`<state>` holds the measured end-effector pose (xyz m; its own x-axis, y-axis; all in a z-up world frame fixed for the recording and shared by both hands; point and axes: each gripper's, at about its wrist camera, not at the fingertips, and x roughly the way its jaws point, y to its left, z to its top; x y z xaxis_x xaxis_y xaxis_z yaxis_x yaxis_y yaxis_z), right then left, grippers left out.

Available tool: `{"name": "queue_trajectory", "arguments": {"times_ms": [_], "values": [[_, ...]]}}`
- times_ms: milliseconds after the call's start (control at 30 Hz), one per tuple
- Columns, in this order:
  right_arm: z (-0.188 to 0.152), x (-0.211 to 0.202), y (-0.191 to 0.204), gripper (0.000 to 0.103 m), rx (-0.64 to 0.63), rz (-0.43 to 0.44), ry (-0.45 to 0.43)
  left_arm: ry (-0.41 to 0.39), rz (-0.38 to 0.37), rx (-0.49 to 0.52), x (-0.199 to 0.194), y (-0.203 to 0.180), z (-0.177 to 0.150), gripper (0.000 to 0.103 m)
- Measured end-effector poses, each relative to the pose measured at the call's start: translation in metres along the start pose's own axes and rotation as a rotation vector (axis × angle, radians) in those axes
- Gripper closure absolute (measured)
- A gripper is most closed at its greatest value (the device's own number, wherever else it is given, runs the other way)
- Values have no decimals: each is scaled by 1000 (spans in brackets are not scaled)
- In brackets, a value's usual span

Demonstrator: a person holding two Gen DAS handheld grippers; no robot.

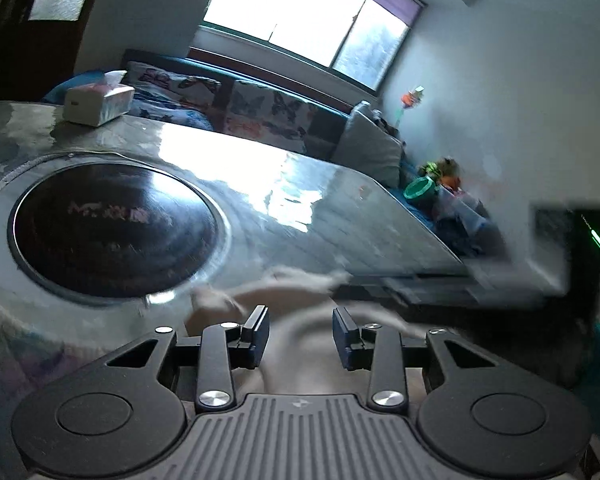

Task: Fold clothes
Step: 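Move the left gripper toward the folded sweatshirt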

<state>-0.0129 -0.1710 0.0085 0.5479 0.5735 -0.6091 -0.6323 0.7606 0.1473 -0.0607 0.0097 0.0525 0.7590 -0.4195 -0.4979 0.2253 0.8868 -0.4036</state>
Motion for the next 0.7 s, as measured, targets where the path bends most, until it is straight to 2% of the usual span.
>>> {"name": "queue_trajectory", "arguments": {"times_ms": [67,233,433,567,633,700], "values": [[-8,-7,-2,80,-1,-9,8,9,25,-20,12,8,5,68],[-33,-19,-7,80,1,-34,30,20,65,-13,19,15,5,84],[-46,-42,-12,79,14,-57,-13,33,113,-4,28,23,5,84],[-51,-52,-14,79,3,-68,-5,23,144,52,24,8,8,84],[-51,-56,-21,79,26,-74,-12,10,125,81,18,-5,9,83],[-49,-61,-29,79,61,-87,-34,9,72,108,15,-19,7,83]]}}
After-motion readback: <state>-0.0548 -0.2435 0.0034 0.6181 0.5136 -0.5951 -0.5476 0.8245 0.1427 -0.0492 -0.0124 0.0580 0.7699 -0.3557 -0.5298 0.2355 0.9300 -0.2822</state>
